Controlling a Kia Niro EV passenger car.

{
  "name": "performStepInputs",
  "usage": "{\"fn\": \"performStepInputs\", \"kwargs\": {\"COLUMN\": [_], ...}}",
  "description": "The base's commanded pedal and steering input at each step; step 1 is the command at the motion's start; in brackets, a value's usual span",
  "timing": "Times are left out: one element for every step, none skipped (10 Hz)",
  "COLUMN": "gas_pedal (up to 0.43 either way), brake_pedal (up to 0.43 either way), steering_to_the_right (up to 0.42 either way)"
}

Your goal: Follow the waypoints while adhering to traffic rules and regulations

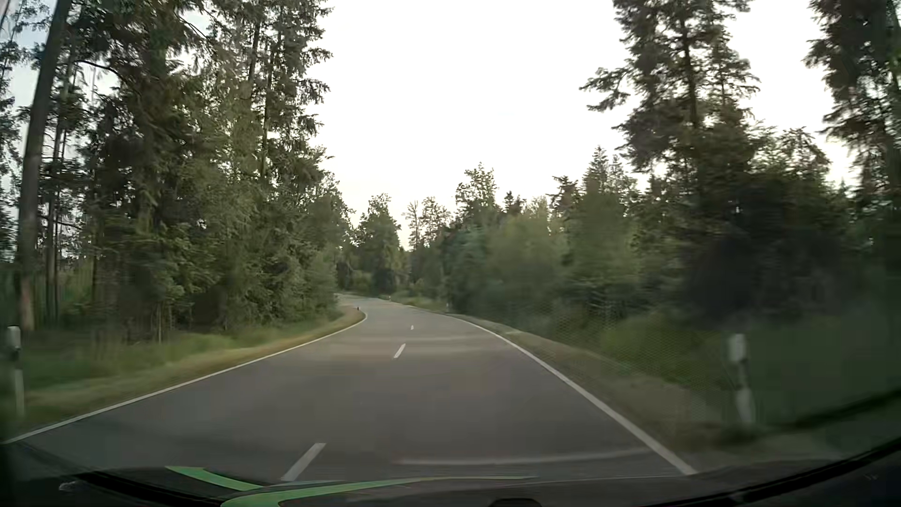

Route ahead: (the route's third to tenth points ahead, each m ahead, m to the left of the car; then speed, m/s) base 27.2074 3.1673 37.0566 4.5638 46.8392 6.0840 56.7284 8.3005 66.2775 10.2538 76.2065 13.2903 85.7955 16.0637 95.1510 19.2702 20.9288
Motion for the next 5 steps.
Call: {"fn": "performStepInputs", "kwargs": {"gas_pedal": [0.079, 0.079, 0.079, 0.079, 0.079], "brake_pedal": [0.000, 0.000, 0.000, 0.000, 0.000], "steering_to_the_right": [-0.026, -0.026, -0.026, -0.024, -0.023]}}
